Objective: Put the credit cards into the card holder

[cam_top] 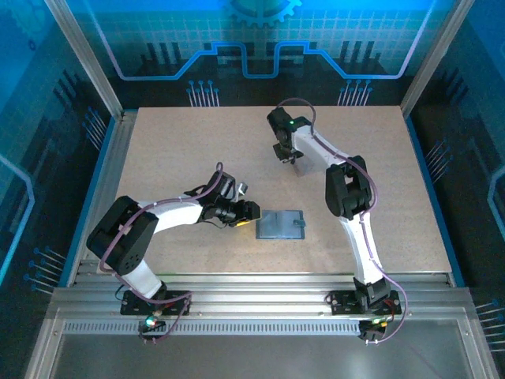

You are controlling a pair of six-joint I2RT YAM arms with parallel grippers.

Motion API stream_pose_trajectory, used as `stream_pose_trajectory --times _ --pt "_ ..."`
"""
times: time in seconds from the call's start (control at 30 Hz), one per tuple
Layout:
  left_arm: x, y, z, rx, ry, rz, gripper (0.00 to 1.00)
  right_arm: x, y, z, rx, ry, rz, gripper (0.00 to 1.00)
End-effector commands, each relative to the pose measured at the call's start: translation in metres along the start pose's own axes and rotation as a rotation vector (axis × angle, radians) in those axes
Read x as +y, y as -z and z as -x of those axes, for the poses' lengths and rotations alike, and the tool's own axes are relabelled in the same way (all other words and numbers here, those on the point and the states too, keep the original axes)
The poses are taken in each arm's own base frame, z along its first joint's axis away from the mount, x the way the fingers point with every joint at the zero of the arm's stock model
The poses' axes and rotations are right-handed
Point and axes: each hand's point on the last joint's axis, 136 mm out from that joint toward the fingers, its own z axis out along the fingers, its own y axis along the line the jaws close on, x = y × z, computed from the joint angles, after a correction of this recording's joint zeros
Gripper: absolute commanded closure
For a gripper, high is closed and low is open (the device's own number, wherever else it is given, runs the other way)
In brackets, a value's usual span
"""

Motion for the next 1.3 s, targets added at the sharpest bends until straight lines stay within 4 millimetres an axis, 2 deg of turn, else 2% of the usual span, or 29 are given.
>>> stream_pose_trajectory --times 0.0,0.37,0.63,0.83,0.9,0.93,1.1,1.27 --pt "-0.010 0.006 -0.003 -0.001 -0.030 -0.040 0.45 -0.007 -0.007 -0.005 0.040 0.020 -0.024 0.76" --pt "-0.010 0.008 -0.003 -0.009 -0.032 -0.042 0.45 -0.014 -0.011 -0.008 0.054 0.007 -0.027 0.88" --pt "-0.012 0.009 -0.003 -0.011 -0.033 -0.050 0.45 -0.024 0.002 0.001 0.025 0.006 -0.053 1.00" --pt "-0.015 0.013 -0.001 -0.030 -0.043 -0.064 0.44 -0.028 0.027 0.012 -0.029 -0.011 -0.039 1.00" --pt "-0.016 0.014 -0.001 -0.039 -0.048 -0.063 0.43 -0.026 0.029 0.012 -0.032 -0.010 -0.029 1.00" --pt "-0.016 0.015 0.000 -0.044 -0.051 -0.062 0.43 -0.029 0.045 0.018 -0.062 -0.020 -0.022 1.00" --pt "-0.018 0.019 0.000 -0.056 -0.062 -0.069 0.43 -0.026 0.074 0.023 -0.110 -0.026 -0.004 1.00" --pt "-0.019 0.019 0.000 -0.056 -0.063 -0.073 0.45 -0.018 0.117 0.021 -0.186 -0.041 0.026 1.00"
